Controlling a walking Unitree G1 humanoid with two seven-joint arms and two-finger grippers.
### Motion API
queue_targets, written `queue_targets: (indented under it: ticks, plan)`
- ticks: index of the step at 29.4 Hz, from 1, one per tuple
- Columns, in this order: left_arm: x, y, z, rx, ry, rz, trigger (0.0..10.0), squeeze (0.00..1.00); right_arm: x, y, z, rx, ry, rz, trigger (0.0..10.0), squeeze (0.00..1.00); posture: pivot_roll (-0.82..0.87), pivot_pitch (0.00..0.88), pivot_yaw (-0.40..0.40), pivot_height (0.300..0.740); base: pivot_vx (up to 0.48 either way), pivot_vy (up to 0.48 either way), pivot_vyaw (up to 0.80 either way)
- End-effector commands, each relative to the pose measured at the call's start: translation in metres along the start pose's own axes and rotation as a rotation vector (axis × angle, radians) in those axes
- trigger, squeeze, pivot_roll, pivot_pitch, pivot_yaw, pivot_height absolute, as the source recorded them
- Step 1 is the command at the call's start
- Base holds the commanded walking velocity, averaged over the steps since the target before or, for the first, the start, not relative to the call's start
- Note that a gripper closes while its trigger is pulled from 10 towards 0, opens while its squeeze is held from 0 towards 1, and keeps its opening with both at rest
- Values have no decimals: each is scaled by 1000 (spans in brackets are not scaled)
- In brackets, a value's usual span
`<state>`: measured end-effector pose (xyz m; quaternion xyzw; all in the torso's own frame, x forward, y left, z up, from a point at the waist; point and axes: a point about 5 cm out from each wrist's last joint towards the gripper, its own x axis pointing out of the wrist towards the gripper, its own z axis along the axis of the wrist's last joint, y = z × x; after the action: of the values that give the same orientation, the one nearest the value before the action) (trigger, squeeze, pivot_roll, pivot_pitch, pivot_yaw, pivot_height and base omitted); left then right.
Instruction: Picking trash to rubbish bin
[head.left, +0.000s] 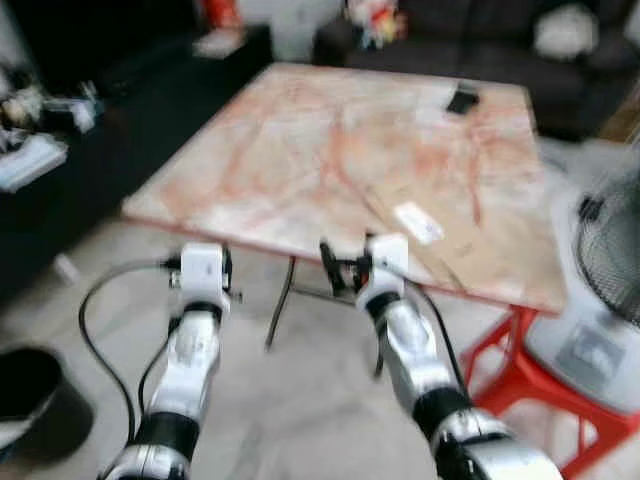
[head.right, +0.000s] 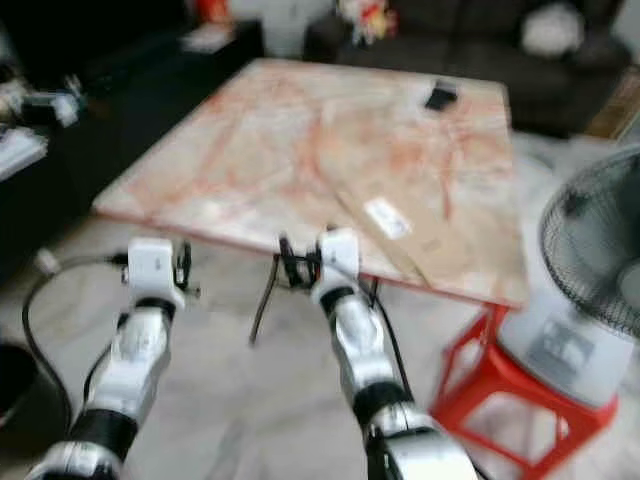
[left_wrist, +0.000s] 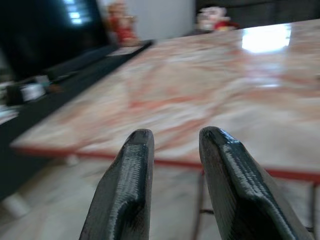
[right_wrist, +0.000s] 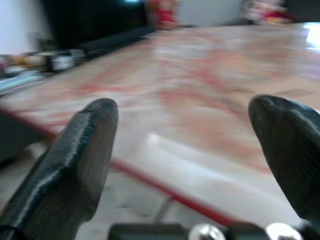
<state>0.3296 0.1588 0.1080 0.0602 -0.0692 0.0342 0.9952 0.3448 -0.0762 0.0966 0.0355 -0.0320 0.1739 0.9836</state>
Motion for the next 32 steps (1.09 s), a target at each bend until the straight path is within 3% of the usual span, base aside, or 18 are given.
queue_targets:
  ticks: [1, 7, 22, 32]
  plan:
    - [2, -10, 6, -14, -22, -28, 10000, 0, -2, -10, 0, 0, -1, -30, 10000, 0, 55, 11, 8, 740, 454, 0, 0]
    - [3, -9, 7, -15, -25, -31, 10000, 0, -1, -9, 2, 6, -9, -24, 10000, 0, 55, 9, 6, 740, 454, 0, -607]
    - [2, -19, 7, -32, -12, -110, 10000, 0, -2, -9, 1, 0, -7, -22, 10000, 0, 55, 9, 6, 740, 443, 0, 0]
    - [-1, -31, 5, -40, 7, -212, 10000, 0, -3, -8, -2, -6, 16, -14, 10000, 0, 54, 12, 10, 740, 51, 0, 0]
